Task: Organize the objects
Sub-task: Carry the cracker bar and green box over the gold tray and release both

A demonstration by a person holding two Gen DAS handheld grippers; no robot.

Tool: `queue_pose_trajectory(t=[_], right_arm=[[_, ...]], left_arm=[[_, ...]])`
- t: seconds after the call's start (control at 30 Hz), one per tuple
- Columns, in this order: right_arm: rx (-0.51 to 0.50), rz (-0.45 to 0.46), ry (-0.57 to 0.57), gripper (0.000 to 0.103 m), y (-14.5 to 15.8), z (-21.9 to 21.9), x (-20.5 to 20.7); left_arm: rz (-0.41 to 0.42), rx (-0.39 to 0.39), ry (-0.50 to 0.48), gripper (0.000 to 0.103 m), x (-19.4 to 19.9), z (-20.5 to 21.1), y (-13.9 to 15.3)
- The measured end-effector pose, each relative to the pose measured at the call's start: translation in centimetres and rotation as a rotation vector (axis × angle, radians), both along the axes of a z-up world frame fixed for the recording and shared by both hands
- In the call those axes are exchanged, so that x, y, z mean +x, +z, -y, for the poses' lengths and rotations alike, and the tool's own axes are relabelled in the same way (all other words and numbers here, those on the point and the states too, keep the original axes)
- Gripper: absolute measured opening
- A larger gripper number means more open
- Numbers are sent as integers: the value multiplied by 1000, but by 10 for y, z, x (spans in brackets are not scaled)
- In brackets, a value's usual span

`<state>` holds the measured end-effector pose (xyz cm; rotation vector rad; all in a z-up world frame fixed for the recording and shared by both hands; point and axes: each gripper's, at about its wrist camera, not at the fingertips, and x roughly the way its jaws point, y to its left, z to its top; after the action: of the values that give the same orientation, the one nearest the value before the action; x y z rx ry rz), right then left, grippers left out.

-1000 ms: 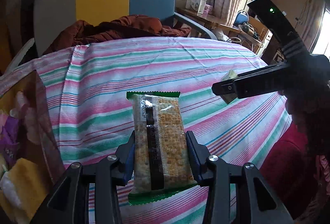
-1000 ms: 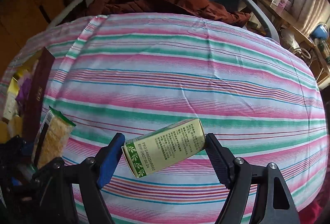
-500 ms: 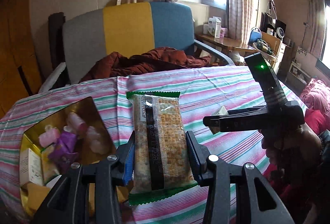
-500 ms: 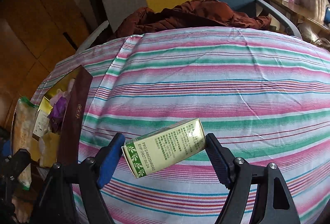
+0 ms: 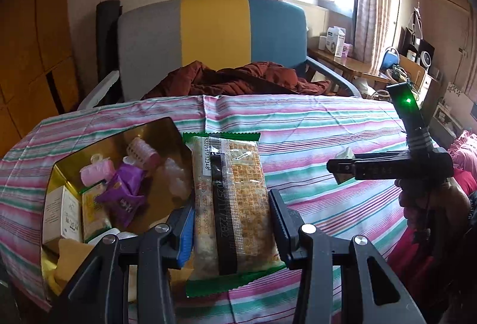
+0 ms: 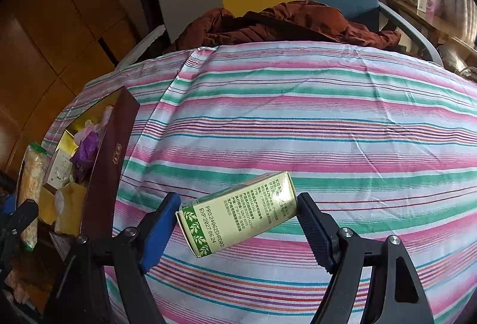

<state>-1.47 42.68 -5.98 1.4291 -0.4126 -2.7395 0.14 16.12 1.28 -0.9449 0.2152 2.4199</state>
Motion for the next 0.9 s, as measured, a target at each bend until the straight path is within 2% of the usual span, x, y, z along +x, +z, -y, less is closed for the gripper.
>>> queue_pose_trajectory(t=[0.17,0.27,0.33,0.53,0.67,0.8,0.9], right_arm=[[-13,-6,22,79,2,8,0],[-37,-28,55,79,12,26,0],[-39,-54,93,79,21,47,-2],[-50,-112,261,79,44,126,-19],[-48,-117,359,79,47,178,-38],[-53,-114,389,80,44,209,-61],[-37,-121,383,85,43,223,-76]], left_arm=[[12,45,27,45,-5,28,7],[7,73,79,45,-13,56,15],[21,111,141,45,-21,81,19],[62,150,302,45,-46,143,13],[124,198,332,45,-63,166,4],[150,227,332,45,-78,168,-1],[154,227,309,46,-93,159,-4]])
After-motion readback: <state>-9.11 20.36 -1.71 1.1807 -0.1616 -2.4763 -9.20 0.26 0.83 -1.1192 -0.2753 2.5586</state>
